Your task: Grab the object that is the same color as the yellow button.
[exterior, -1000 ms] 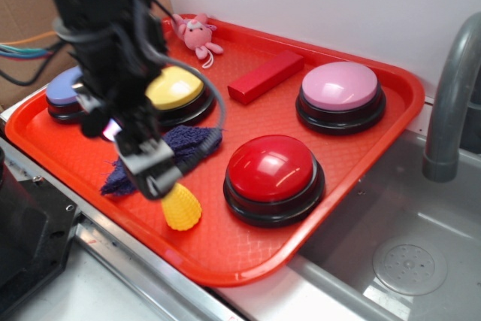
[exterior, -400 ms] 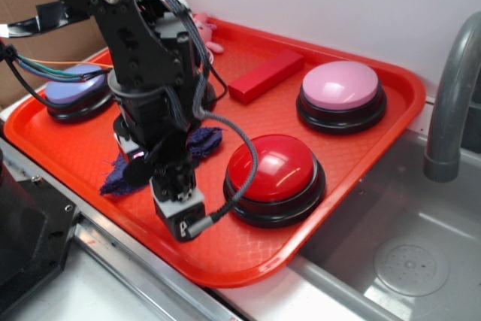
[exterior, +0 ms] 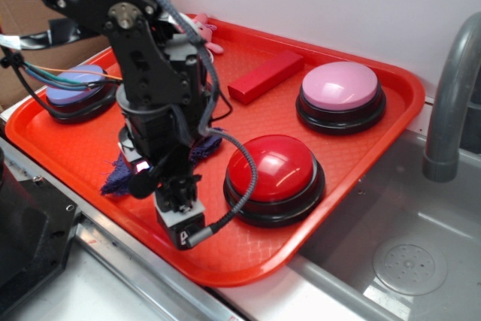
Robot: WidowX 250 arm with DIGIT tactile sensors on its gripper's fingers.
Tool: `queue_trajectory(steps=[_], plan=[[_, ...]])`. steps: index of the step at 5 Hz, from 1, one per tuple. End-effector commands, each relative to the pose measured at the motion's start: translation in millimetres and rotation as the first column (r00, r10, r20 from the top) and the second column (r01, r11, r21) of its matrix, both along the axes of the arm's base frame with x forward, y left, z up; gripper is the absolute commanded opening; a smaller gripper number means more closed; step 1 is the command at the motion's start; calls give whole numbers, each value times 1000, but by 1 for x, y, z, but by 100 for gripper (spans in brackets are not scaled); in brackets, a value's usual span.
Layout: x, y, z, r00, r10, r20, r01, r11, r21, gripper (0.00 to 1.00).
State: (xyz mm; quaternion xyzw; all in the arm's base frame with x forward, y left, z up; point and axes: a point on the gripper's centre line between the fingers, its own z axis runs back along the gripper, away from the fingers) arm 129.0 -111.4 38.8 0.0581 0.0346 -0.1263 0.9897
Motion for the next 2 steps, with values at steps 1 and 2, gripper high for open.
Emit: queue_trajectory(steps=[1,2], plan=[[7,5,-10,999,13,35,-11,999,-48,100],[9,5,-15,999,9,32,-7,998,-58,100]])
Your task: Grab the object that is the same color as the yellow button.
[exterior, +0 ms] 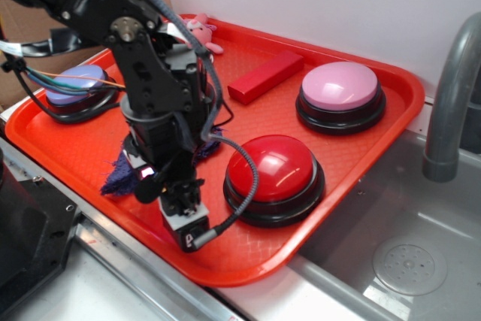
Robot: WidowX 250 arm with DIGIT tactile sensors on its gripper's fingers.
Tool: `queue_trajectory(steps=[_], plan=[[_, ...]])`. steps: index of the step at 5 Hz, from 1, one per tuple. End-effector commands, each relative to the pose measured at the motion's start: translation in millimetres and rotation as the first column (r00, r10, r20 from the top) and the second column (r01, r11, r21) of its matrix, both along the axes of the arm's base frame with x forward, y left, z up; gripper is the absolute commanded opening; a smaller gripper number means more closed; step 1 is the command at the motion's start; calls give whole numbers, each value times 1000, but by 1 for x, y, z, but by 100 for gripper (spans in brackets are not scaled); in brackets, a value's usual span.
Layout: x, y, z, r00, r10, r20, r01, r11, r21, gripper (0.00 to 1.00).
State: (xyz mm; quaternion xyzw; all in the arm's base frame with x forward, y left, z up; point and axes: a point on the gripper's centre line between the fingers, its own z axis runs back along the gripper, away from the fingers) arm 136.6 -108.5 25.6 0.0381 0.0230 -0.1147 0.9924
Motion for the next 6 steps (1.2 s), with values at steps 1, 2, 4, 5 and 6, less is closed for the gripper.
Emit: queue_trajectory(steps=[1,2,4,5,6], plan=[[1,2,-2,999,-27,29,27,999,-31,0],[0,2,2,998,-48,37,51,996,-70,0],[5,1,75,998,-23,59,32,989,-145,0],[6,17,125,998,25,59,-18,993,-114,0],[8,26,176,996,34,80,-28,997,-68,0]])
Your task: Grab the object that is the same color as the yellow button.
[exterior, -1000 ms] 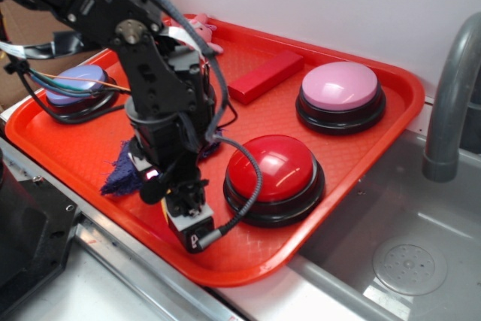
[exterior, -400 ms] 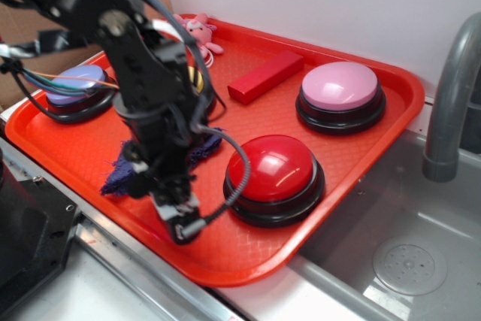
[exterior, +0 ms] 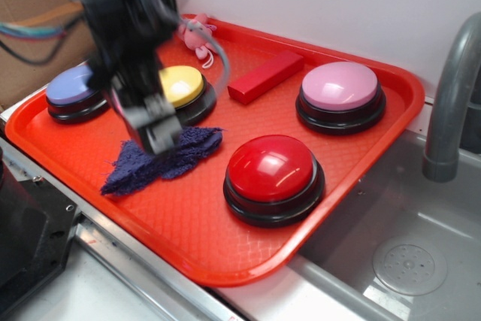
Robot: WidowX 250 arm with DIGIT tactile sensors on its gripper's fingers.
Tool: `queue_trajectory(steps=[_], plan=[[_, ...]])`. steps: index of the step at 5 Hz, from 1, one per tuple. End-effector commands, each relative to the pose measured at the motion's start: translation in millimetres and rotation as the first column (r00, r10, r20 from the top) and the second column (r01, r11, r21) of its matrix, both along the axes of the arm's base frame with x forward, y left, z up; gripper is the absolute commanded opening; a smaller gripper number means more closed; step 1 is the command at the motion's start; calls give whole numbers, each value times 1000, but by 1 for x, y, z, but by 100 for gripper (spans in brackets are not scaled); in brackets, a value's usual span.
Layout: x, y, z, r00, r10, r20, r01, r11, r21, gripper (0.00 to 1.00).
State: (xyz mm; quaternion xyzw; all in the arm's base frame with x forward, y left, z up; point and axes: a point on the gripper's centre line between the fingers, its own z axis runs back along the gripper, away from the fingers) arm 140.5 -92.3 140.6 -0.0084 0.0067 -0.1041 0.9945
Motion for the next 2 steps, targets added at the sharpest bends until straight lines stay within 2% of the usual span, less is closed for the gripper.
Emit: queue_trajectory(steps=[1,2], plan=[[5,18,85,985,125,121,-133,989,59,0],[10,23,80,986,133,98,-141,986,84,0]])
